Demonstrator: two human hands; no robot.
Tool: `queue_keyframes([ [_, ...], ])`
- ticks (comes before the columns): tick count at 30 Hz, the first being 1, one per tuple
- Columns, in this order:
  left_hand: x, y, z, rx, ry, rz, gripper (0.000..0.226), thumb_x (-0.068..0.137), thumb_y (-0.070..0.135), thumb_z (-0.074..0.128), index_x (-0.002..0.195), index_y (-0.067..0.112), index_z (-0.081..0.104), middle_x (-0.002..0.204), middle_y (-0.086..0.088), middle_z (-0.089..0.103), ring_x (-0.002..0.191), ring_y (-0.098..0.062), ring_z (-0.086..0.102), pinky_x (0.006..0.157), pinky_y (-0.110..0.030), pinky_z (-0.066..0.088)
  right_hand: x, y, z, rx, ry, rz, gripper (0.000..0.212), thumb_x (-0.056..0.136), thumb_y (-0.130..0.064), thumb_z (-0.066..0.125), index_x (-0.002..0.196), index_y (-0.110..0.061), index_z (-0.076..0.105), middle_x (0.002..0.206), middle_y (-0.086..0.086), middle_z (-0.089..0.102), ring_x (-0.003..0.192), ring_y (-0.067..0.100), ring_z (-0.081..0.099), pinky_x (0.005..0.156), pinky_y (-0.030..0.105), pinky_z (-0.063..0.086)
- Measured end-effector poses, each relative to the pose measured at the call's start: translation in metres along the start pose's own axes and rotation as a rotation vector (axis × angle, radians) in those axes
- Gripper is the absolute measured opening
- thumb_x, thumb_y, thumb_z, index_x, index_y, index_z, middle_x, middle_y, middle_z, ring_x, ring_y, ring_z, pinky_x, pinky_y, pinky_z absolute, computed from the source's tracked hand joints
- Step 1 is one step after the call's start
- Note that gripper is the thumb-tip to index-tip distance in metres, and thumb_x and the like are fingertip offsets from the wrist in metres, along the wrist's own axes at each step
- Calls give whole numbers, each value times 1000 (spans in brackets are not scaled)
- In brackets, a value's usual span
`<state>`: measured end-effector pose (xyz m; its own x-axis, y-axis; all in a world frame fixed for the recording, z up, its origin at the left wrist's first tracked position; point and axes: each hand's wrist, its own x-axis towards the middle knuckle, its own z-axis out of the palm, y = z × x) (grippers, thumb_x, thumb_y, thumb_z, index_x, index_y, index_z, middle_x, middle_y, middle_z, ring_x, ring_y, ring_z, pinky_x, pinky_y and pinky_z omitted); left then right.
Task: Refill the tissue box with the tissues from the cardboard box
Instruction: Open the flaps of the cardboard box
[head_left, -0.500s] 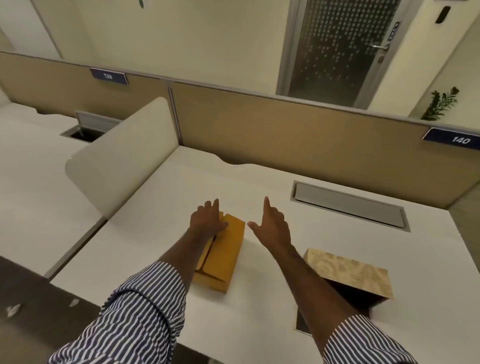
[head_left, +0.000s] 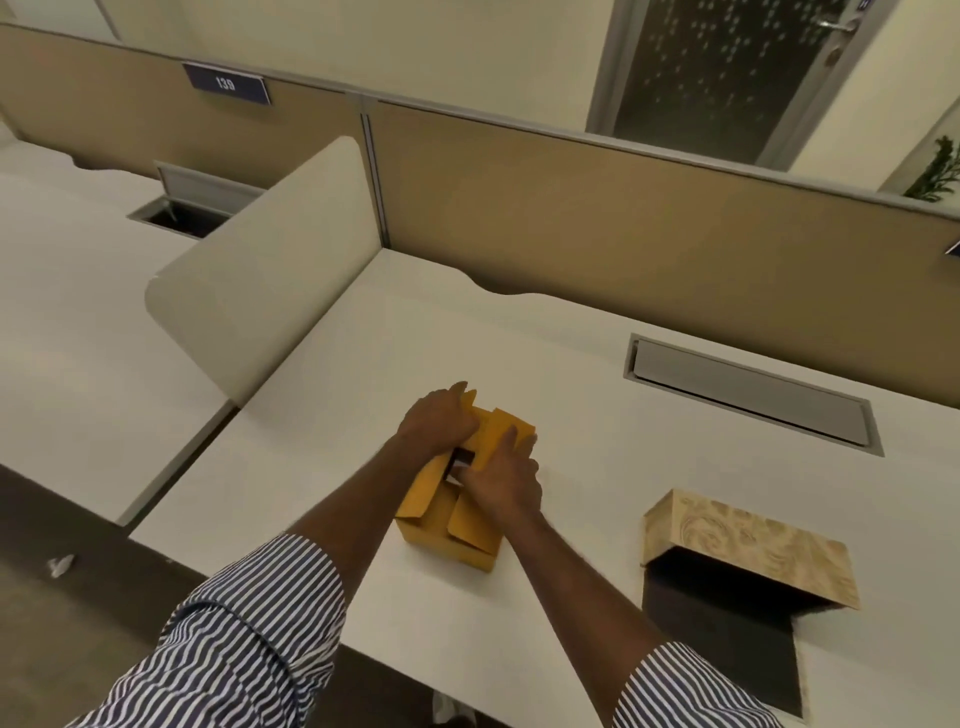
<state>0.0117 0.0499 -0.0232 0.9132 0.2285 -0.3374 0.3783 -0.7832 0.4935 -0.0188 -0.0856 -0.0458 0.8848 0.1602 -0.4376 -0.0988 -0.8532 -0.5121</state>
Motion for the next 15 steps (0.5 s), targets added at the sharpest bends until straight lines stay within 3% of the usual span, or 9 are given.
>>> queue_keyframes([
  [3, 3, -12, -11, -155, 23, 23, 55, 100, 28, 50, 152, 17, 41, 152, -13, 49, 138, -32, 47, 114, -44, 39, 0, -5, 8, -28, 3, 25, 114, 88, -61, 65, 159, -14, -10, 168, 15, -14, 146, 41, 29, 108, 51, 45],
  [5, 5, -21, -18, -240, 36, 37, 43, 103, 25, 45, 140, 7, 54, 138, -15, 60, 128, -34, 55, 105, -43, 44, 0, -4, 9, -34, 2, 18, 113, 89, -54, 67, 159, -16, -14, 167, 14, -17, 144, 41, 32, 105, 50, 47],
  [7, 10, -35, -23, -305, 48, 25, 30, 104, 16, 40, 100, 2, 67, 102, -15, 69, 99, -34, 62, 83, -38, 47, 1, 0, 7, 24, 5, -11, 110, 90, -49, 67, 159, -20, -14, 168, 9, -12, 139, 40, 40, 102, 49, 50],
  [8, 12, -42, -26, -329, 52, 8, 31, 102, 10, 40, 81, 7, 62, 87, -13, 63, 87, -30, 57, 75, -35, 43, 2, 5, 4, 76, 5, -32, 108, 90, -45, 67, 160, -21, -11, 169, 7, -7, 136, 39, 44, 101, 48, 50],
  [9, 13, -49, -28, -366, 53, -6, 31, 101, 6, 39, 76, 8, 58, 83, -11, 59, 83, -27, 53, 73, -35, 40, 2, 11, 1, 143, 6, -59, 104, 90, -40, 67, 161, -23, -8, 169, 5, -1, 135, 37, 46, 102, 47, 49],
  [10, 12, -57, -30, -398, 44, -18, 29, 100, 3, 39, 82, 4, 62, 87, -13, 59, 83, -26, 53, 75, -37, 42, 2, 19, -3, 236, 7, -86, 100, 90, -35, 67, 161, -25, -3, 169, 3, 8, 137, 34, 45, 105, 47, 47],
  [12, 12, -70, -33, -440, 33, -20, 32, 102, 4, 39, 116, -3, 67, 107, -16, 65, 96, -30, 60, 88, -45, 50, 1, 40, -11, 515, -9, -118, 92, 90, -25, 69, 161, -31, 11, 162, -1, 31, 138, 27, 46, 108, 51, 46],
  [15, 11, -86, -32, -437, 17, -51, 40, 104, 7, 40, 142, 4, 54, 134, -18, 60, 121, -36, 59, 106, -53, 47, 1, 75, -22, 896, -86, -71, 66, 94, -10, 63, 151, -34, 41, 139, -4, 59, 118, 19, 64, 86, 41, 60],
])
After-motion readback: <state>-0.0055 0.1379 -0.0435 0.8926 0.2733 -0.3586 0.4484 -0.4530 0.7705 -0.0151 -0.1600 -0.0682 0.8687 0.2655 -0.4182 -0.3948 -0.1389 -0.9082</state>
